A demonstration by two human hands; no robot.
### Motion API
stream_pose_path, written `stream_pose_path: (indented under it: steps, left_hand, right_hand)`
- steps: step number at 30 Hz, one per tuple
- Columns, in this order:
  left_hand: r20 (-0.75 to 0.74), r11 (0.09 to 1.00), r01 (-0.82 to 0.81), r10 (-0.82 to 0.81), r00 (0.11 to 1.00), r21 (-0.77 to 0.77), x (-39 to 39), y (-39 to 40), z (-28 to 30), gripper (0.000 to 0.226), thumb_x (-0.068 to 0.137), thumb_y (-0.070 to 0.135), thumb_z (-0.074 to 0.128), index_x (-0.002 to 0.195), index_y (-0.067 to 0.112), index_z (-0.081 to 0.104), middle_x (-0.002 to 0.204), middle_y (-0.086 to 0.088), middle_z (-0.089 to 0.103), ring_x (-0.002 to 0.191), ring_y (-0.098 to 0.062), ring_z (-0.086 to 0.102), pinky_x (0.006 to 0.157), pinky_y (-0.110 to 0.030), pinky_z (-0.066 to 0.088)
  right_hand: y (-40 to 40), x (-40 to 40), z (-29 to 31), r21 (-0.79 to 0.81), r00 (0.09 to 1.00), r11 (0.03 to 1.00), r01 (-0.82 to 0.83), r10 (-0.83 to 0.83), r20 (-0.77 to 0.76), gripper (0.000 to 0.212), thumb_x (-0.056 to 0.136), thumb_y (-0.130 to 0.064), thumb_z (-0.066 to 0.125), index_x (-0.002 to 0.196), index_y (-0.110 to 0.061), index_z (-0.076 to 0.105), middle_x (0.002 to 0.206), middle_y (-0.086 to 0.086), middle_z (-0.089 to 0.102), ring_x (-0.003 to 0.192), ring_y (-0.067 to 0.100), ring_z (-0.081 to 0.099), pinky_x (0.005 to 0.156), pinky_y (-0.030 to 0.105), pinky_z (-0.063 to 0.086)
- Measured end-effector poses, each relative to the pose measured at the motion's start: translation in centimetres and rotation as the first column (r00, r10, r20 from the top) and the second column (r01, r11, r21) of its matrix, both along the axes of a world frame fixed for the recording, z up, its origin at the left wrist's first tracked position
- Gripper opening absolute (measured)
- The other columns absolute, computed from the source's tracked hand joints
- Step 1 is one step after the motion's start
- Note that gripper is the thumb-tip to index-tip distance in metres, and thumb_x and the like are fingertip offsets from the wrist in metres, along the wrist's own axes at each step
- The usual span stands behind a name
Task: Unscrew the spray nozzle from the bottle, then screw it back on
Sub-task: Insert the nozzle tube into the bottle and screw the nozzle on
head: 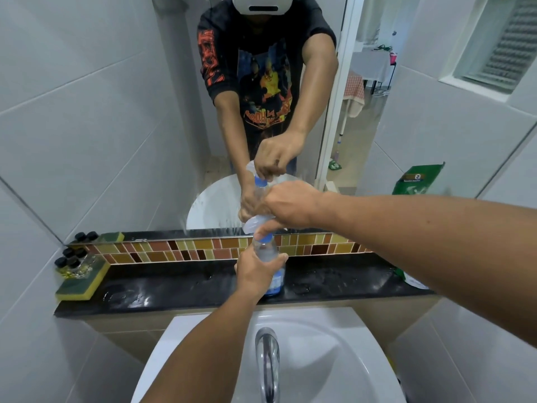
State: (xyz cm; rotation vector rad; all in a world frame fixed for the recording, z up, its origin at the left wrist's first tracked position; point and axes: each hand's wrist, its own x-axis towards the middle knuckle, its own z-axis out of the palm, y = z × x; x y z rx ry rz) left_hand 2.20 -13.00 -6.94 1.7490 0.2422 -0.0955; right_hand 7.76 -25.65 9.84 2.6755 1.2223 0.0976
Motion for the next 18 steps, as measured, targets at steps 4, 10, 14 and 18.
stream_pose_path:
  steps: [4,10,14,18]
  left_hand:
    - [-0.003,1.000,-0.014,0.014,1.000,0.011,0.0,-0.1,0.0,0.040,0.076,0.031,0.095,0.108,0.017,0.074,0.098,-0.004,0.080,0.096,-0.025,0.078,0.093,-0.045,0.063]
    - [-0.018,0.998,-0.010,0.011,1.000,0.055,0.1,-0.2,0.3,0.047,0.077,0.035,0.093,0.114,0.014,0.074,0.105,-0.005,0.080,0.102,-0.027,0.076,0.100,-0.052,0.060]
    - [-0.016,0.999,-0.007,0.008,1.000,0.049,-0.1,-0.2,0.5,0.048,0.078,0.037,0.093,0.116,0.015,0.073,0.107,-0.004,0.079,0.104,-0.028,0.075,0.101,-0.053,0.059]
    - [-0.026,0.999,-0.013,0.014,1.000,0.030,-0.3,-0.3,0.8,0.049,0.077,0.035,0.093,0.117,0.019,0.069,0.108,-0.003,0.077,0.105,-0.026,0.074,0.099,-0.053,0.061]
  right_hand:
    - [0.0,-0.9,-0.9,0.243,0.988,0.964,0.109,-0.078,-0.133,0.053,0.086,-0.072,0.062,0.064,-0.033,0.033,0.066,-0.014,0.038,0.054,0.005,0.039,0.049,0.027,0.023]
    - [0.6,-1.4,-1.0,0.269,0.968,0.939,0.216,-0.170,-0.185,0.054,0.087,-0.072,0.062,0.063,-0.032,0.035,0.061,-0.013,0.040,0.051,0.005,0.038,0.047,0.029,0.022]
    - [0.7,-1.6,-0.8,0.238,0.953,0.935,0.264,-0.213,-0.217,0.052,0.087,-0.074,0.060,0.066,-0.032,0.037,0.063,-0.010,0.044,0.054,0.007,0.042,0.049,0.029,0.025]
    - [-0.6,-1.4,0.0,0.121,0.887,0.946,0.301,-0.231,-0.400,0.045,0.082,-0.068,0.072,0.088,-0.025,0.061,0.079,-0.004,0.063,0.071,0.018,0.060,0.058,0.038,0.046]
